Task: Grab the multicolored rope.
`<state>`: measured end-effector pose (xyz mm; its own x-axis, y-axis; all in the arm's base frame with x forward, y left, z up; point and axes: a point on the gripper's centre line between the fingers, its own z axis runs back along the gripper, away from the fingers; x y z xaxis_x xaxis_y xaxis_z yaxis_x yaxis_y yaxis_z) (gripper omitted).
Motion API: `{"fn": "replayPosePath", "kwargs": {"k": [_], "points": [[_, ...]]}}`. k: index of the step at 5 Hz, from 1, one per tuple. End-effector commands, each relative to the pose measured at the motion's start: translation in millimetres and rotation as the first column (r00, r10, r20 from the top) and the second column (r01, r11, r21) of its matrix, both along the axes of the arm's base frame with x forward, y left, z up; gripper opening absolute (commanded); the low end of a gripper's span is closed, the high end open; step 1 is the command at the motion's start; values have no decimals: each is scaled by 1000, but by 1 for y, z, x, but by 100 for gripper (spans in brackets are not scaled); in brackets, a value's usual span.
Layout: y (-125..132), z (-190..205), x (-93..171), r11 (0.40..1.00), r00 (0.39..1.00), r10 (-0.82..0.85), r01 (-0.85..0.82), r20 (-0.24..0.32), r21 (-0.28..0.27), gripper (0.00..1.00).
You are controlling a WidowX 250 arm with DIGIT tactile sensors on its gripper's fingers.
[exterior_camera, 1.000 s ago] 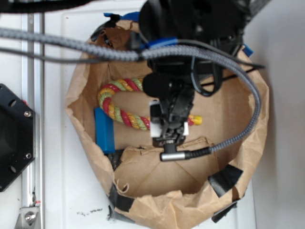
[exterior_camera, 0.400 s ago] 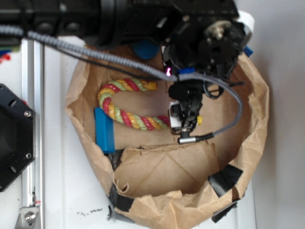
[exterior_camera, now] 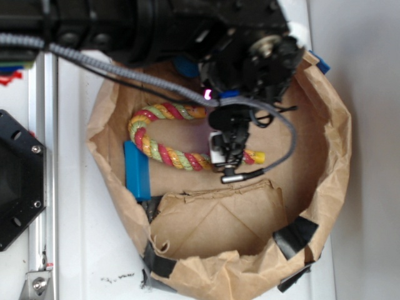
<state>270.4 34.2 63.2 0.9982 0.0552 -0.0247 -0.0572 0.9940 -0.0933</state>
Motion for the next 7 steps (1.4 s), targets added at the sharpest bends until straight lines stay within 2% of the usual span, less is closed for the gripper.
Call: {"fn": "replayPosePath", "kwargs": {"k": [1,2,3,4,7], "points": [[-8,25,7,1000,994,-1,1,112,-2,100],[-19,25,9,996,989,-89,88,115,19,100],[-32,22,16,991,986,-135,133,94,34,100],[-50,13,14,985,982,-174,173,78,20,100],[-52,2,5,979,973,-203,202,105,20,100]]}}
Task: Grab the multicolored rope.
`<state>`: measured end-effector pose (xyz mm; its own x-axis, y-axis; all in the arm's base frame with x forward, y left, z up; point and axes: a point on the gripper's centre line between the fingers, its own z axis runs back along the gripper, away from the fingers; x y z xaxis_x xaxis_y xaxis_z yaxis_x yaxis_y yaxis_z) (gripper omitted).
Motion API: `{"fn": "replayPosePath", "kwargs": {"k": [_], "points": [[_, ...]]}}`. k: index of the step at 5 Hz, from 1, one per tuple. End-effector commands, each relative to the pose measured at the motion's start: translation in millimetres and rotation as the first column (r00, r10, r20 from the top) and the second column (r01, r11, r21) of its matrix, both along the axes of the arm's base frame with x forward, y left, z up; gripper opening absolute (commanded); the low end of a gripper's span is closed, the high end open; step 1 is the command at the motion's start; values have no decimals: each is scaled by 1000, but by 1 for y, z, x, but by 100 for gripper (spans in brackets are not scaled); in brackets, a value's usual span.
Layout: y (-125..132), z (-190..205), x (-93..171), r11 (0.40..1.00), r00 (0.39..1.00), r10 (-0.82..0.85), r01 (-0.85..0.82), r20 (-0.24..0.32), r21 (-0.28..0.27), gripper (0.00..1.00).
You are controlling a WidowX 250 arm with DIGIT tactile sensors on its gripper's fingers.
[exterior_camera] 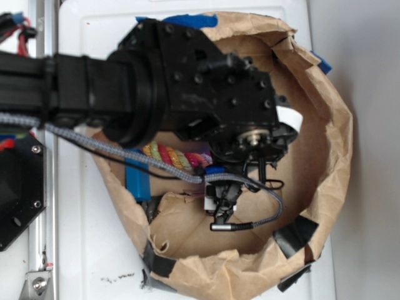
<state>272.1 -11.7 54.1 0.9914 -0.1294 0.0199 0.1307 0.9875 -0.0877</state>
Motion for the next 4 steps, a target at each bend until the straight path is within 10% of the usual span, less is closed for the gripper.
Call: {"fn": "replayPosePath", "kwargs": {"k": [1,4], "points": [[3,2,5,1000,999,5,-5,48,-15,100],[-2,-14,-2,1000,997,-27,27,73,8,100]]}}
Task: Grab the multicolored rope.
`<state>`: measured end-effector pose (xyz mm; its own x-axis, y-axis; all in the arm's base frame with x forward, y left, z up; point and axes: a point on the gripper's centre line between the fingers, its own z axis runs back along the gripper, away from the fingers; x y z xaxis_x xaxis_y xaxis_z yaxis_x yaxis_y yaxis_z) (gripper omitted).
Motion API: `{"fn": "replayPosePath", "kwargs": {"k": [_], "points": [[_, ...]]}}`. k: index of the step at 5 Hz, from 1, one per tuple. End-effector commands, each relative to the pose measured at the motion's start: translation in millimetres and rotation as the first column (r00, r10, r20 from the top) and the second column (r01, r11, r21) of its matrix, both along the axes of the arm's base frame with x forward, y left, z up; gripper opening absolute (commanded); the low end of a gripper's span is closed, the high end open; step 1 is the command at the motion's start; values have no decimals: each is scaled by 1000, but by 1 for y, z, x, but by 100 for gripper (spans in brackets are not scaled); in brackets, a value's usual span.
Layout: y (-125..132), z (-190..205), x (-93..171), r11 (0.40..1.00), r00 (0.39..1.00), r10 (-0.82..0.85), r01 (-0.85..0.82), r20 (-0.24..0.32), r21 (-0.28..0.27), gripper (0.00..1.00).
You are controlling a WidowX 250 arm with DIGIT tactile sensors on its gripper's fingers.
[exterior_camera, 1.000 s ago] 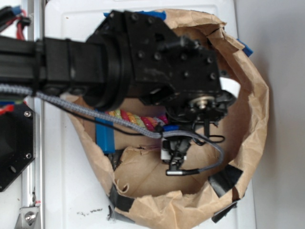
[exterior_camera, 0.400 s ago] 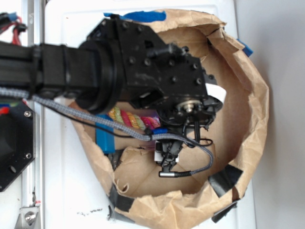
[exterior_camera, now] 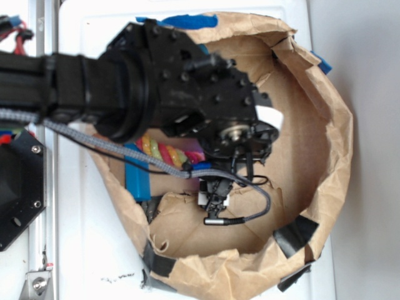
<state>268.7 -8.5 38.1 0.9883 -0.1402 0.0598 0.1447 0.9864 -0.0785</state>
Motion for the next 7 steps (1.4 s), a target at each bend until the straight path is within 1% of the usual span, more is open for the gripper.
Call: {"fn": "replayPosePath", "kwargs": {"k": [1,3,4,5,6,7], "points": [[-5,2,2,1000,999,-16,16,32,4,100],[-5,2,2,1000,999,-16,16,32,4,100],[0,-7,8,997,998,-9,5,54,80,100],[2,-14,15,995,998,-15,9,54,95,100],[5,-20,20,995,999,-15,12,38,97,100],[6,-22,23,996,999,-24,20,35,87,100]]}}
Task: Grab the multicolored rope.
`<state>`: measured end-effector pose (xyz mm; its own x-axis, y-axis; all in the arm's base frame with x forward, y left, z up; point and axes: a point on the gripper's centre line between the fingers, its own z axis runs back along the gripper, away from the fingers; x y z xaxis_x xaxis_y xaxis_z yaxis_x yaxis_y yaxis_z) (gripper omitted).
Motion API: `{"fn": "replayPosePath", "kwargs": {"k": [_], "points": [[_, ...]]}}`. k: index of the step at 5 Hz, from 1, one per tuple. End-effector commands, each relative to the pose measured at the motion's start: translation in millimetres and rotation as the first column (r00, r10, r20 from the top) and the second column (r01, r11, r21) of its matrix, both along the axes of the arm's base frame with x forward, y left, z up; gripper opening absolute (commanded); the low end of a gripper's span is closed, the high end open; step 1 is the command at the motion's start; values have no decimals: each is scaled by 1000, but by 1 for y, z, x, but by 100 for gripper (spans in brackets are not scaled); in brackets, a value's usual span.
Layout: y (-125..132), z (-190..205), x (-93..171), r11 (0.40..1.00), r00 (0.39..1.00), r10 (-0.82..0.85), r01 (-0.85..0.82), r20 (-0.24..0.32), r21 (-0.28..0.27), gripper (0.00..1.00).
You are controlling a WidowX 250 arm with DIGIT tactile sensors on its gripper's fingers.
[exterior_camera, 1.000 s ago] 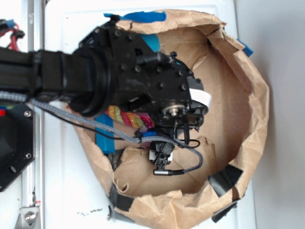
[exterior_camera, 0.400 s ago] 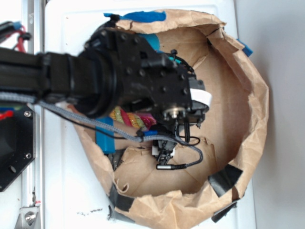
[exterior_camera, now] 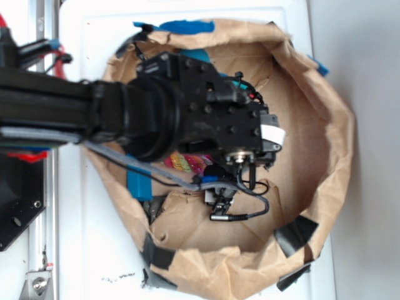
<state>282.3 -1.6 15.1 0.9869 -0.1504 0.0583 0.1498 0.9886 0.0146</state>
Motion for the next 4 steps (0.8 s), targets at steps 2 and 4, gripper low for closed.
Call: {"fn": "replayPosePath", "kwargs": {"k": [2,4], "points": [[-1,-2,13,1000,1000,2,-2,26,4,0],[0,0,14,1000,999,-3,3,45,-1,0]]}}
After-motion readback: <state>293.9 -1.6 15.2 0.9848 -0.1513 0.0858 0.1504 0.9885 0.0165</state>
